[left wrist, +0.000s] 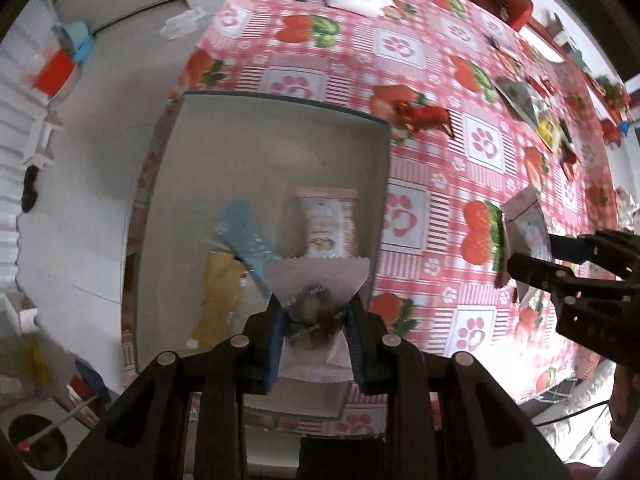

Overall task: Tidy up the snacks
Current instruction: 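Carry both packets over the white tray and open both tools to drop them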

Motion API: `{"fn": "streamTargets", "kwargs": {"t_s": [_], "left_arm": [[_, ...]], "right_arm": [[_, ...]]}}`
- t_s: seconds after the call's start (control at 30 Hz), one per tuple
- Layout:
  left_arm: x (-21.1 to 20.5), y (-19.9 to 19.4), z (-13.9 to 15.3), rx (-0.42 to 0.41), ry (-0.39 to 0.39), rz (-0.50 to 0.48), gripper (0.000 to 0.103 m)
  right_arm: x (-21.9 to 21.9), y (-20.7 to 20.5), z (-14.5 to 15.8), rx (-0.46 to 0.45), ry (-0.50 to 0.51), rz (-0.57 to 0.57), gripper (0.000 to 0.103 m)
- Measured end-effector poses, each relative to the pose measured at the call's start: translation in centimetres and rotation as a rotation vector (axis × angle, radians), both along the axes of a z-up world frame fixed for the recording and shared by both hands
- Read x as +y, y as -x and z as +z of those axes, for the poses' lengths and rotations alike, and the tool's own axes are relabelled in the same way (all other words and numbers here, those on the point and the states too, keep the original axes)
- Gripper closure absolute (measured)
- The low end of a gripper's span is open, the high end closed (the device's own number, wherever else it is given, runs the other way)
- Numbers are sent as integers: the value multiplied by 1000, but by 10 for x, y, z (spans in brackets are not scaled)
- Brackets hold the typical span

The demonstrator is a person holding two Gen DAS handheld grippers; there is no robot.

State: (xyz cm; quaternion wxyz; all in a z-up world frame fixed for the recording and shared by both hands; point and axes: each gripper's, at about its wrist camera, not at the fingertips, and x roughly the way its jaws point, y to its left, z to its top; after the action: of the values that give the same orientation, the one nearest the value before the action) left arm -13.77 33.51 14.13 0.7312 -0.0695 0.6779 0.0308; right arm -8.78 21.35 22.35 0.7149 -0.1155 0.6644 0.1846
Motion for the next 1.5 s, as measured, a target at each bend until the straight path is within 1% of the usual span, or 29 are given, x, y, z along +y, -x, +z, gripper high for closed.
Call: {"fn": "streamTargets", "kwargs": {"t_s": [0.27,0.5,0.7,1.07,1.3,1.43,1.47,1.5], "left_arm": [[36,-6,-5,-9,-12,65,72],[64,-23,-14,-11,-41,108,72],[75,-32,-29,11,-39,120,72],[83,-40,-52,49,-35,136,72],[84,-42,-61,69,-32,137,72],[83,-42,-63,65,-26,124,72],[82,-42,-64,67,-22,119,70],[81,-41,-65,67,-19,114,64]], "right_arm": [[62,-13,0,-10,22,121,62],[99,-27,-16,13,28,151,62],[126,-38,-27,12,43,165,61],[154,-53,-46,20,63,168,61],[168,-58,-57,42,61,161,61],[174,-60,-60,52,58,166,61],[173,-60,-60,55,58,164,61],[173,-61,-60,58,57,164,61]]}}
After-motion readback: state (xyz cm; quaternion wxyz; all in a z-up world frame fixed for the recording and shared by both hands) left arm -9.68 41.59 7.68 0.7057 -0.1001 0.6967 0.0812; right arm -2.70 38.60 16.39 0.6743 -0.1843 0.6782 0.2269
